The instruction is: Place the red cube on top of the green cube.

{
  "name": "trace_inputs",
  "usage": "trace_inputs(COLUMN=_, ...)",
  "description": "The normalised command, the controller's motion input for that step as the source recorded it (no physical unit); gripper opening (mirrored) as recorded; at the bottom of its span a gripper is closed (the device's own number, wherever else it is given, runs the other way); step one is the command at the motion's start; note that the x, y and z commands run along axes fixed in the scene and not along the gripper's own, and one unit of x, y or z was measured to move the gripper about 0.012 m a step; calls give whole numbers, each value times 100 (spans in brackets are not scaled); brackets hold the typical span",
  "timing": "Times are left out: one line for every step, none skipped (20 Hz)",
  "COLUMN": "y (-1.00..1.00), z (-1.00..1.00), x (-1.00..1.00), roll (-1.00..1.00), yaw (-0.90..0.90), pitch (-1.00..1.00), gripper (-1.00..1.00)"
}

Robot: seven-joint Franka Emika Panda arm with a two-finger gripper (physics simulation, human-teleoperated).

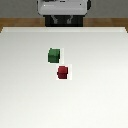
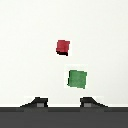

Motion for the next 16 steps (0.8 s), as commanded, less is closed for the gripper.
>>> trace_inputs(y=0, z=0, x=0, roll=0, yaw=0, pitch=0, gripper=100)
trace_inputs(y=0, z=0, x=0, roll=0, yaw=0, pitch=0, gripper=100)
trace_inputs(y=0, z=0, x=0, roll=0, yaw=0, pitch=0, gripper=100)
trace_inputs(y=0, z=0, x=0, roll=0, yaw=0, pitch=0, gripper=100)
trace_inputs(y=0, z=0, x=0, roll=0, yaw=0, pitch=0, gripper=100)
trace_inputs(y=0, z=0, x=0, roll=0, yaw=0, pitch=0, gripper=100)
trace_inputs(y=0, z=0, x=0, roll=0, yaw=0, pitch=0, gripper=100)
trace_inputs(y=0, z=0, x=100, roll=0, yaw=0, pitch=0, gripper=100)
trace_inputs(y=0, z=0, x=0, roll=0, yaw=0, pitch=0, gripper=100)
trace_inputs(y=0, z=0, x=0, roll=0, yaw=0, pitch=0, gripper=100)
trace_inputs(y=0, z=0, x=100, roll=0, yaw=0, pitch=0, gripper=100)
trace_inputs(y=0, z=0, x=100, roll=0, yaw=0, pitch=0, gripper=100)
trace_inputs(y=0, z=0, x=100, roll=0, yaw=0, pitch=0, gripper=100)
trace_inputs(y=0, z=0, x=100, roll=0, yaw=0, pitch=0, gripper=100)
trace_inputs(y=0, z=0, x=100, roll=0, yaw=0, pitch=0, gripper=100)
trace_inputs(y=0, z=0, x=100, roll=0, yaw=0, pitch=0, gripper=100)
